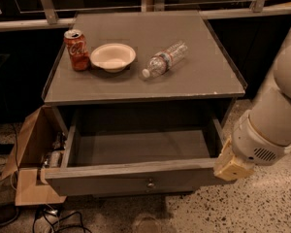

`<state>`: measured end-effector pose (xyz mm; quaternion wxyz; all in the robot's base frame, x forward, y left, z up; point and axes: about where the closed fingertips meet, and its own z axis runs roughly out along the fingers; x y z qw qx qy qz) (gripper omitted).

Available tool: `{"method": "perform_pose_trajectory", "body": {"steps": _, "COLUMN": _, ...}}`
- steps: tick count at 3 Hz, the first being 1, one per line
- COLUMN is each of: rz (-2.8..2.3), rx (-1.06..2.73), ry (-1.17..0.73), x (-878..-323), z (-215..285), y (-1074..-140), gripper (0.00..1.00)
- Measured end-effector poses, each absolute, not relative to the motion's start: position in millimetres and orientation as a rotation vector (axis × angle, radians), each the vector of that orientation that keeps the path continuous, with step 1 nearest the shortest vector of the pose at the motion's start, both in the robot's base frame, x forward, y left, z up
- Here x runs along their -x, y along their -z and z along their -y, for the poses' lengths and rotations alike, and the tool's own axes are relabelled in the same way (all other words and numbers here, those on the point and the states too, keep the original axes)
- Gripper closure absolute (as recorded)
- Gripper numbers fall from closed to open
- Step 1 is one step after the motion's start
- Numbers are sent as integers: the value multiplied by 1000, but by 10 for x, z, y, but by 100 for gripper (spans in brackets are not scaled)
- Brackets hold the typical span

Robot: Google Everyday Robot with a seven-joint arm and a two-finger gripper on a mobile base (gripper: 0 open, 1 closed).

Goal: Close top drawer

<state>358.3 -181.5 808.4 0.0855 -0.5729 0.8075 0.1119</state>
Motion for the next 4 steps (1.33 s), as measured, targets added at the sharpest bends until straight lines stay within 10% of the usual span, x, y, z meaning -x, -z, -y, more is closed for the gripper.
{"method": "perform_pose_trajectory", "body": {"steps": 4, "rz": -2494, "rx": 1587, "ry": -396, "x": -3727, "z": 1849, "y": -7408, "gripper": 100}}
